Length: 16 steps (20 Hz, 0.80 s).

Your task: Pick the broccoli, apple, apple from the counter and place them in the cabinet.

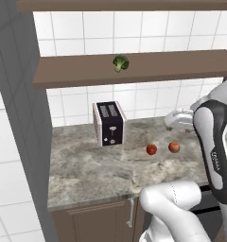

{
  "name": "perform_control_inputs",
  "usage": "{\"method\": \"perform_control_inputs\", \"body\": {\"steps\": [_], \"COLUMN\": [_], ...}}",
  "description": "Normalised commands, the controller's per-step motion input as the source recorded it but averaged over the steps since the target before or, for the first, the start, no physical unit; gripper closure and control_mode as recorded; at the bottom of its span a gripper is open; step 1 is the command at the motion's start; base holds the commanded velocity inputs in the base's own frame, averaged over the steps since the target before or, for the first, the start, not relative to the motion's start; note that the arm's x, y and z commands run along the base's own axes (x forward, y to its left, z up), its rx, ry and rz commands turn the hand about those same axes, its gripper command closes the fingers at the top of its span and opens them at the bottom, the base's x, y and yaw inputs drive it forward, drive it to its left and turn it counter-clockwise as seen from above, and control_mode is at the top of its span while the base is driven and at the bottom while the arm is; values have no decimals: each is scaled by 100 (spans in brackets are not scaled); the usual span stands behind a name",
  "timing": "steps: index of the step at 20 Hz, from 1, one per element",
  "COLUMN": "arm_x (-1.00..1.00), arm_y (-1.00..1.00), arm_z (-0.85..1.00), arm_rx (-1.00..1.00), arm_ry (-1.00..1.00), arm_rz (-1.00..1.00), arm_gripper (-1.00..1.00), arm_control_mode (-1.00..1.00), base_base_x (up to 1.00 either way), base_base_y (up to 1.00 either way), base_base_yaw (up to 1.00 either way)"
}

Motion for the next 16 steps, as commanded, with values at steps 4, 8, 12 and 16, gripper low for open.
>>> {"method": "perform_control_inputs", "body": {"steps": [4, 8, 12, 16], "arm_x": [48, 36, 25, 17], "arm_y": [-22, 0, 0, -4], "arm_z": [-81, -89, -76, -52], "arm_rx": [0, -9, -13, -8], "arm_ry": [23, 24, 17, 0], "arm_rz": [0, 0, 0, 0], "arm_gripper": [-100, -100, -100, -100], "arm_control_mode": [-100, -100, -100, -100], "base_base_x": [0, 0, 0, 0], "base_base_y": [0, 0, 0, 0], "base_base_yaw": [0, 0, 0, 0]}}
